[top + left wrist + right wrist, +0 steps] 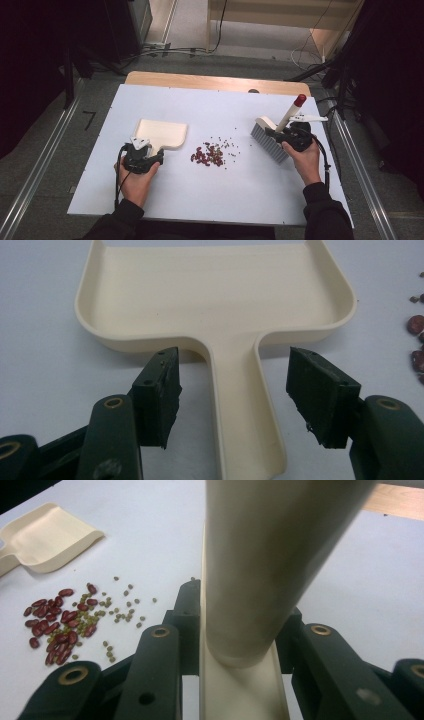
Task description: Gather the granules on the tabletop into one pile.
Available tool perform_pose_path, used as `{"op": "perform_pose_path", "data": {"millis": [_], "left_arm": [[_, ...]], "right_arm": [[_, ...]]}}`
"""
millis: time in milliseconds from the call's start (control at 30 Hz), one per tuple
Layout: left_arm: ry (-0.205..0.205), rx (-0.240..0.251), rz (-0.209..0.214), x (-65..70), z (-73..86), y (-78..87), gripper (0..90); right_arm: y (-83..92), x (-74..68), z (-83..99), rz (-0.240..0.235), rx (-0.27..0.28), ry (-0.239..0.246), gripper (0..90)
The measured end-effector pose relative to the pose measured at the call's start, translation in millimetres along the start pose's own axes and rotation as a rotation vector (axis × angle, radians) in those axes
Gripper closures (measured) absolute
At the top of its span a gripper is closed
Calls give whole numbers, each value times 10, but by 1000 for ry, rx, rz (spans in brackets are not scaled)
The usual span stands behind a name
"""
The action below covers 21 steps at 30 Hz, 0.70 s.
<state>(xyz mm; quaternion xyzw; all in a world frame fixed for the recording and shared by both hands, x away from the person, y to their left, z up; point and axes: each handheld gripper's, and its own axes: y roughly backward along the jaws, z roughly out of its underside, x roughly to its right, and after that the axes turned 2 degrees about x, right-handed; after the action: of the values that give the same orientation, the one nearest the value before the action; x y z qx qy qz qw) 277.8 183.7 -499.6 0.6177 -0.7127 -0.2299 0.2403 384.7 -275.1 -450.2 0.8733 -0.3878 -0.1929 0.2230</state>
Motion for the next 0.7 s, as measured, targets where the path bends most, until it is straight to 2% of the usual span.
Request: {"op": "perform_pose_path", "data": {"millis": [167, 367, 700], "left_arm": [[9, 12, -3, -36, -8, 28, 396], [14, 14, -4, -61, -12, 35, 394], [16, 8, 4, -75, -9, 35, 386]], "right_arm": [[-53, -27, -15, 33, 7, 13, 643], [-161, -116, -52, 98, 16, 66, 642], [-453, -292, -127, 204, 12, 164, 643]]}}
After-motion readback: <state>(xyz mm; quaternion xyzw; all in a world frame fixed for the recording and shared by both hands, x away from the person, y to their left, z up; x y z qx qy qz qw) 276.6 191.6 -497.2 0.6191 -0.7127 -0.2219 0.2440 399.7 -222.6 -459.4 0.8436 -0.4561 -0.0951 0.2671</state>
